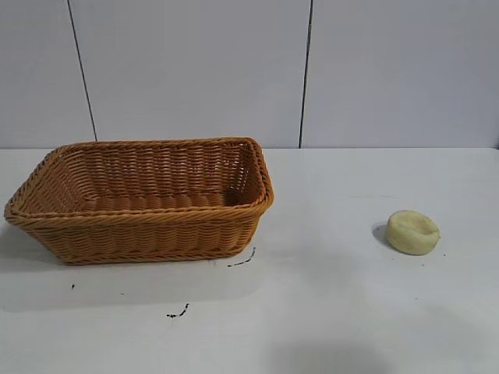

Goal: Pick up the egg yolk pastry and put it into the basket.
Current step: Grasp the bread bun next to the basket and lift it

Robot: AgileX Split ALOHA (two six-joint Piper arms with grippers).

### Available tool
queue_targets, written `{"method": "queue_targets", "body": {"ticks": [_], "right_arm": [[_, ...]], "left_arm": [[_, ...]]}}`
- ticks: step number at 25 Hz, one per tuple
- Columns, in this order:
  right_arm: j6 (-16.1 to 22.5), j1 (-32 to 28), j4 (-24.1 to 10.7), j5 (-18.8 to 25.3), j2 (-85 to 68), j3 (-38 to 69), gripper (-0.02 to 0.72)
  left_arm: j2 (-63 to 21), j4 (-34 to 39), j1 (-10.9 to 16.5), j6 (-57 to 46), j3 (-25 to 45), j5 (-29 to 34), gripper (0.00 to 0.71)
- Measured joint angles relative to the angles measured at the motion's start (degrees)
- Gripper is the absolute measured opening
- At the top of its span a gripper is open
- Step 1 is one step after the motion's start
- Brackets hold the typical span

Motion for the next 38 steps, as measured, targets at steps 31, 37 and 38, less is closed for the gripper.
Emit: {"method": "queue_targets", "body": {"ticks": [31, 37, 38], "right_arm": [[-5.9, 4.8, -1.3, 0.5, 72.4, -45.9, 0.695], [-5.9, 4.7, -1.6, -1.6, 77.3, -45.9, 0.695], [-5.9, 4.7, -1.5, -2.3, 78.4, -45.9, 0.695]], "left_arm": [[0.0, 0.0, 0.0, 0.0, 0.0, 0.0, 0.693], [0.0, 0.0, 0.0, 0.0, 0.0, 0.0, 0.693], [0.0, 0.0, 0.0, 0.0, 0.0, 0.0, 0.693]]}}
